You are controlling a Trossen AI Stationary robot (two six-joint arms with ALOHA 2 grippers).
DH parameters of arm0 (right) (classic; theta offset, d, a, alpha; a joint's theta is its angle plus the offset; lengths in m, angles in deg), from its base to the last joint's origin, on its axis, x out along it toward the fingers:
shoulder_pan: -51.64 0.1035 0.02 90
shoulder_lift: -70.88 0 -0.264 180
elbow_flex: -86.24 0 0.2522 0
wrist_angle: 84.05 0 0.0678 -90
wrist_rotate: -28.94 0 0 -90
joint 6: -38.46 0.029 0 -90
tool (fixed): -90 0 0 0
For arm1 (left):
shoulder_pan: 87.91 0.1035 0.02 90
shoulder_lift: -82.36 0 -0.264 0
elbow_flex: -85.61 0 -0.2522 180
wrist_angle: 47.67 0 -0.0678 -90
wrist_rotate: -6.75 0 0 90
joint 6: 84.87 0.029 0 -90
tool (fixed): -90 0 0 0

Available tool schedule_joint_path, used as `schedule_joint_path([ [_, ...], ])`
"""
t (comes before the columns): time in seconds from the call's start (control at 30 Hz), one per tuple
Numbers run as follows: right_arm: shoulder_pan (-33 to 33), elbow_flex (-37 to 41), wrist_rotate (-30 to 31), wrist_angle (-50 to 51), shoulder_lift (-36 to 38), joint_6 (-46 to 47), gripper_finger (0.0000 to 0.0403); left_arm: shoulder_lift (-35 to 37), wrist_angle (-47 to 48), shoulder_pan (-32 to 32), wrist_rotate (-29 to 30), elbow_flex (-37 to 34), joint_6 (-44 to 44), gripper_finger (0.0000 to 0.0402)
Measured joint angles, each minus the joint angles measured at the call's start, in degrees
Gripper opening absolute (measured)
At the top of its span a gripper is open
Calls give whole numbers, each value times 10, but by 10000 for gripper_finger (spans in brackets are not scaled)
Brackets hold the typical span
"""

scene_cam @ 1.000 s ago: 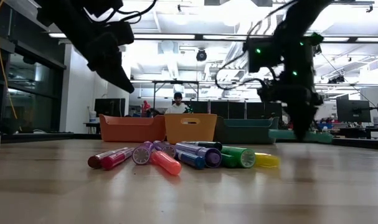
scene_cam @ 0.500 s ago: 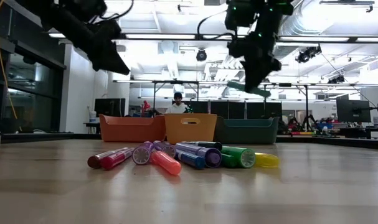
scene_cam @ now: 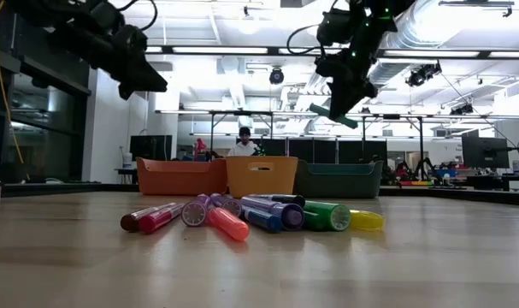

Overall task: Pick & Place Markers
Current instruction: Put the light blue highlighter into the blue bin

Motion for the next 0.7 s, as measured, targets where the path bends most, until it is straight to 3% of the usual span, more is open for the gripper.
schedule_joint_path([
  [0.3, -50, 0, -22, -21, -41, -71, 53, -2, 0, 68, -79, 0, -2, 88],
  [0.7, -50, -109, 5, 8, -140, -244, 53, -20, -2, 70, -87, 0, -26, 88],
])
